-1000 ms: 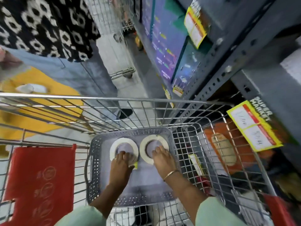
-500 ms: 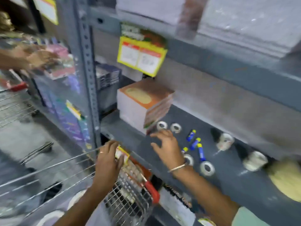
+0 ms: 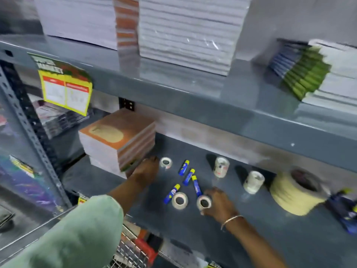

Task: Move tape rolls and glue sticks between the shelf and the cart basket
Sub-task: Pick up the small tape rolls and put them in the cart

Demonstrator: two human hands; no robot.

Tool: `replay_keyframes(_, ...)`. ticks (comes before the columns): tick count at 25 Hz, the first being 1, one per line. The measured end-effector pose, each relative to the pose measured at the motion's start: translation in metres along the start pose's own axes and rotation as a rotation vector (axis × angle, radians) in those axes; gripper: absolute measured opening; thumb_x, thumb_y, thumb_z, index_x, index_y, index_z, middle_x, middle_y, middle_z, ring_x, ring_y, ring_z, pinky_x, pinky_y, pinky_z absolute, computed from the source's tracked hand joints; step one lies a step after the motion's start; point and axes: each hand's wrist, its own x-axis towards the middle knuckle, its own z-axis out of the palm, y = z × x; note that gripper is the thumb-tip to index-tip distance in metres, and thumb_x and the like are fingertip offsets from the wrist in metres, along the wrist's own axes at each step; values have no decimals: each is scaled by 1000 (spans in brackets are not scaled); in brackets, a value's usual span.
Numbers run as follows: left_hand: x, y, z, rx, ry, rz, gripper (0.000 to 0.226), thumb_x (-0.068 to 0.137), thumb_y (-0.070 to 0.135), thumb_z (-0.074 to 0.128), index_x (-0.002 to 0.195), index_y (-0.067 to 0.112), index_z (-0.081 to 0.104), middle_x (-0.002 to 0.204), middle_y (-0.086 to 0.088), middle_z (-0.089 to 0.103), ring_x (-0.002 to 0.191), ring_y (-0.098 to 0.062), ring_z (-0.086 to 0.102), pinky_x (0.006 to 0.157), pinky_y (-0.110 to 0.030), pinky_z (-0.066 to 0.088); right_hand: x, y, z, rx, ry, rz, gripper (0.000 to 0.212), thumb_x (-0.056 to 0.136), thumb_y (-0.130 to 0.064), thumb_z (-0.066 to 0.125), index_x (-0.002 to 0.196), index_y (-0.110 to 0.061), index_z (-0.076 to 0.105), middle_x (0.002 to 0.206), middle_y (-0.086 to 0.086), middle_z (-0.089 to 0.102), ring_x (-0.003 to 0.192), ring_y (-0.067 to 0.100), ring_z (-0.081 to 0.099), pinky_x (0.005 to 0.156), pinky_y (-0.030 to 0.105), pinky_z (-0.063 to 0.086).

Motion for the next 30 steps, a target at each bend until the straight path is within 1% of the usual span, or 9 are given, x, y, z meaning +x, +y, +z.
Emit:
replay_keyframes(4,18,-7,8,-209,-122,-199,36,94,3,30,128,-4,41,134,-26,48,123,-38,48,107,-42,35,2,-1,11,-14,34,16,49,67,-22,78,110,-11,59,120,12,57,111,26,54,92,30,44)
replay_keyframes(8,31,-11,8,122,-24,-84,37,90,-1,39,127,-2,42,137,-21,46,128,-36,44,109,-42,35,3,-3,15,-49,22,8,42,76,-21,70,114,-11,57,125,12,51,116,28,50,99,29,40)
replay_keyframes(11,32,-19,1,92,-34,-73,35,93,1,37,126,-1,46,135,-20,51,126,-34,47,105,-41,39,5,-13,12,-10,76,-11,35,76,-20,68,109,-10,60,120,12,53,113,28,51,96,30,41)
replay_keyframes(13,35,-23,1,101,-23,85,20,82,1,50,100,0,61,101,-23,69,96,-35,68,82,-40,56,6,-26,10,41,101,-47,35,75,-19,68,108,-10,61,118,11,54,111,28,51,91,29,43)
replay_keyframes(15,33,-28,3,230,29,156,4,68,3,62,72,1,62,68,-21,70,61,-33,71,52,-32,60,8,-42,11,71,95,-83,32,75,-16,67,106,-10,61,121,10,52,112,27,51,88,28,43)
replay_keyframes(18,36,-15,-13,172,-60,53,24,90,8,44,110,0,55,121,-24,58,111,-36,59,95,-37,47,10,-59,20,98,61,-92,31,77,-14,64,108,-9,59,130,10,47,120,27,48,88,28,46)
replay_keyframes(19,40,-11,-13,118,-22,18,28,92,10,41,117,0,50,129,-22,51,118,-36,52,100,-38,41,10,-61,22,96,49,-90,33,79,-15,64,111,-9,57,133,10,45,124,26,45,90,28,46)
replay_keyframes(25,61,10,-13,-39,-65,59,44,83,16,60,123,1,45,131,-19,47,117,-35,51,95,-37,41,10,-69,27,77,-2,-77,62,77,-24,72,129,-11,39,136,9,43,129,27,39,106,32,36)
replay_keyframes(30,66,16,-1,-72,-56,19,49,84,20,62,125,3,42,137,-16,43,124,-33,46,101,-34,38,10,-71,34,87,52,-71,54,82,-16,65,127,-12,37,136,11,43,129,27,39,103,32,41)
